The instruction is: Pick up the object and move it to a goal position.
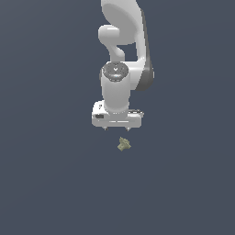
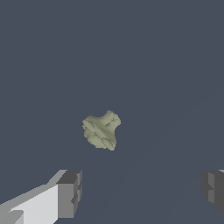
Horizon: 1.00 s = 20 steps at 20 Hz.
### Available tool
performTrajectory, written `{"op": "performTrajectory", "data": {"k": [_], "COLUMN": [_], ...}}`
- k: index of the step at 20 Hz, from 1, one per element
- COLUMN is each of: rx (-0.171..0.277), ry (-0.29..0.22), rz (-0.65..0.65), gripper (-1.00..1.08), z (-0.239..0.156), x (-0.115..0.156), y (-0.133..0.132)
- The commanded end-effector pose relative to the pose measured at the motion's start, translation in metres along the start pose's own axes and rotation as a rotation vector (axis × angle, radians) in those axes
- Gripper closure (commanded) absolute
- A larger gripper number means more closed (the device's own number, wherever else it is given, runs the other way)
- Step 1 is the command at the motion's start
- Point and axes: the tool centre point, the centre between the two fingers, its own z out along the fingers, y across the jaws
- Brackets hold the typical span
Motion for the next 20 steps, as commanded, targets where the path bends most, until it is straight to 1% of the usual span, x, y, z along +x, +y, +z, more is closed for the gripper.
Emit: {"op": "performTrajectory", "data": {"k": [1, 5, 20], "rx": [0.001, 0.003, 0.004], "ry": [0.0, 0.0, 0.005], "rz": [0.042, 0.129, 0.519], "gripper": [-0.92, -0.92, -0.92], "z": [0.004, 0.012, 0.047], "x": [0.001, 0.003, 0.012], "y": [-0.002, -0.006, -0.024]}}
